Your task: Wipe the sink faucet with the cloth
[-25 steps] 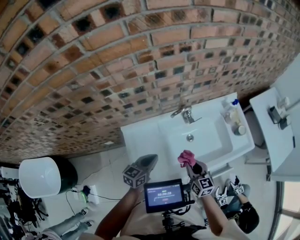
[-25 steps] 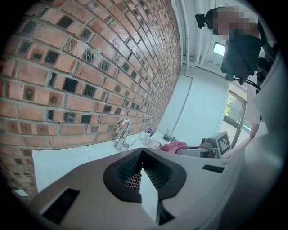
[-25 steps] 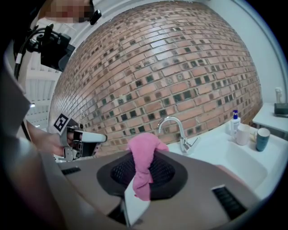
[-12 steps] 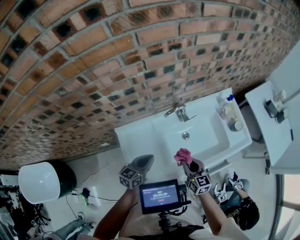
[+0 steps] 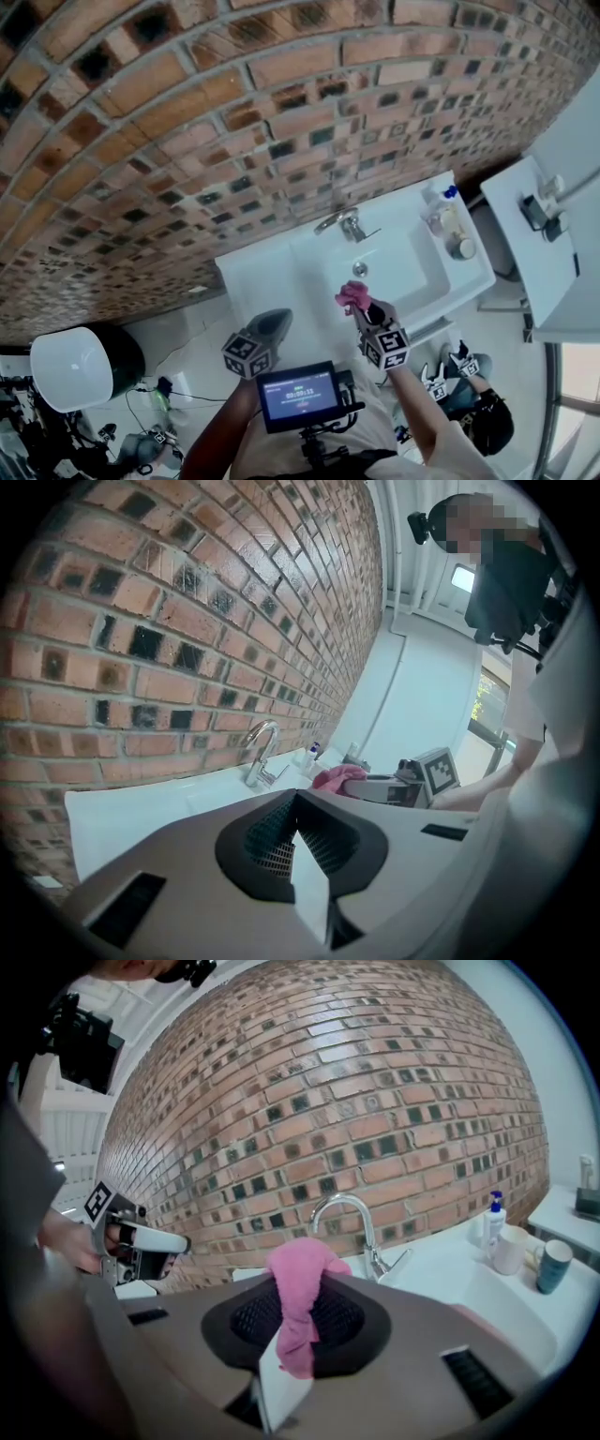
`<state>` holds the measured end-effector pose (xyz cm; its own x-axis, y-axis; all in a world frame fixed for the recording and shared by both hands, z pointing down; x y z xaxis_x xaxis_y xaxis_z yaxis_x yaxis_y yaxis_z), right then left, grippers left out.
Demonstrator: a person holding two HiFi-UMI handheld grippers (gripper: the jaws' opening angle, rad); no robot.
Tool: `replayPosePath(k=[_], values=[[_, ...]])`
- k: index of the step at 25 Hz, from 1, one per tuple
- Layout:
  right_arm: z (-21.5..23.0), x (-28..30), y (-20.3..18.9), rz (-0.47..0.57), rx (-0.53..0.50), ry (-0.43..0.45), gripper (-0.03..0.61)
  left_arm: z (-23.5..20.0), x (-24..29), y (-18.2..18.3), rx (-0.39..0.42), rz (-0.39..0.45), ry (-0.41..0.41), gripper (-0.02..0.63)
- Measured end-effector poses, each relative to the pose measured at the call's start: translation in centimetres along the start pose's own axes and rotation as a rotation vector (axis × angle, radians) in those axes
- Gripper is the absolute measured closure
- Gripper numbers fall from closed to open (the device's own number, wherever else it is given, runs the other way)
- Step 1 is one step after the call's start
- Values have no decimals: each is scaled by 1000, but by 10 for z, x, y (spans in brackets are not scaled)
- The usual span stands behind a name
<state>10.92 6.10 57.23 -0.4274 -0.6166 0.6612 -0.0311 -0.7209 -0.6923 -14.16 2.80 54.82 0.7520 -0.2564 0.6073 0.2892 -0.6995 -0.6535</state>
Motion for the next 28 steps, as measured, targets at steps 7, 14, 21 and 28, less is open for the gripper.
replayPosePath(k=[7, 14, 21, 28], values=[[29, 47, 23, 10, -31, 0, 497, -11, -1, 6, -17, 4, 32, 620], [54, 97, 38, -24, -47, -23, 497, -18, 8, 12, -33, 3, 62, 620], [81, 166, 39, -187, -240, -242, 497, -22, 12, 13, -58, 5, 86, 620], [96, 222, 45, -406, -543, -394, 495, -27, 3, 0, -94, 5, 117, 620]])
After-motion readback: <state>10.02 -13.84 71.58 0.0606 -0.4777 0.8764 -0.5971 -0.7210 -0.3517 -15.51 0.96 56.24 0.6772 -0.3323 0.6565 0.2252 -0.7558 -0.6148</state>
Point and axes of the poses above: the fingertips, and each gripper's own axes: x forward along the fingers, z to its right, y out of its top, the point moved 7 cm from there along -x, backward along the fingers, and after that the axes turned 15 degrees about -z, right-handed, at the moved point
